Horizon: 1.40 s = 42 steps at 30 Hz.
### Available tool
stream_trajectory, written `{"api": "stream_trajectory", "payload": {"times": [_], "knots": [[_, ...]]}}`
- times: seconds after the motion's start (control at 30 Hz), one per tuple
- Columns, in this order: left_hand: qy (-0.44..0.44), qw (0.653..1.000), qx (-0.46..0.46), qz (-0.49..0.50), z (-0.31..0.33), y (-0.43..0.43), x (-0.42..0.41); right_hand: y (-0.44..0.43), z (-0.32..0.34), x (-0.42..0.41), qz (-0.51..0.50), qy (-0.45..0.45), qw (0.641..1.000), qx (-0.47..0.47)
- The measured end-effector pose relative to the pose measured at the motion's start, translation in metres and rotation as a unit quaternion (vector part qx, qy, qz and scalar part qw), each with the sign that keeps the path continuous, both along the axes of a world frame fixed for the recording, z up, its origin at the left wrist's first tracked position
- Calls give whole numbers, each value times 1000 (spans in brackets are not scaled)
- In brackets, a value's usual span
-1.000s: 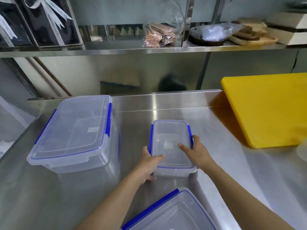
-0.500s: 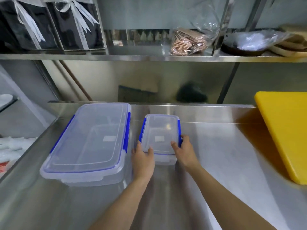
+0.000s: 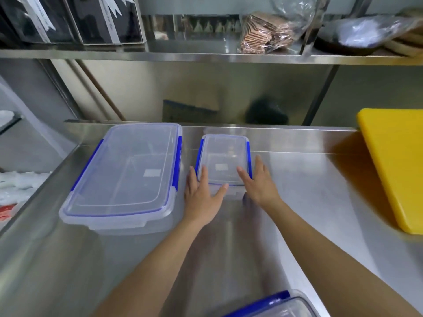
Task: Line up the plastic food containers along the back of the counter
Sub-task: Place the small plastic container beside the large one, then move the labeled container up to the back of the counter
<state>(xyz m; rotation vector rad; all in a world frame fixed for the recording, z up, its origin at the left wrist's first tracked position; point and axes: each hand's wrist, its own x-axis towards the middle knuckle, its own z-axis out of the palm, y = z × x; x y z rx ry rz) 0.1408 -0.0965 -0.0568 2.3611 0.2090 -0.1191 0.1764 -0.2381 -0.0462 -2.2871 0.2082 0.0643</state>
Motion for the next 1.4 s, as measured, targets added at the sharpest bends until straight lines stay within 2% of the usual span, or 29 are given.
{"api": "stream_trajectory", "payload": {"times": [0.13, 0.23, 0.5, 0.63, 0.73, 0.9, 1.0, 1.1, 1.2, 1.3, 1.33, 1.4], "knots": [[43, 996, -34, -76, 20, -1, -44, -16, 11, -43, 18, -19, 1000, 4], [79, 988, -25, -133, 27, -2, -83, -31, 12, -82, 20, -17, 1000, 9], [145, 962, -52, -224, 30, -7, -148, -69, 11, -182, -8, -3, 999, 49], [194, 946, -28, -257, 29, -11, -164, -80, 4, -218, 18, 61, 997, 52], [194, 943, -33, -269, 26, -16, -171, -85, 2, -237, 60, 118, 991, 26], [181, 944, -21, -276, 24, -22, -176, -85, 3, -249, 81, 137, 985, 65], [177, 947, -35, -265, 24, -23, -174, -82, 6, -245, 87, 140, 984, 60], [187, 951, -79, -233, 21, -24, -176, -80, 9, -239, 95, 147, 984, 16], [221, 952, -183, -108, 13, -29, -181, -80, 8, -235, 71, 125, 987, -66], [254, 918, -305, 24, 5, -39, -186, -81, 3, -235, -12, 50, 988, -148], [260, 906, -328, 57, 3, -44, -189, -82, 1, -236, -38, 35, 988, -147], [258, 884, -374, 113, 0, -53, -193, -84, -1, -238, -66, 55, 993, -80]]}}
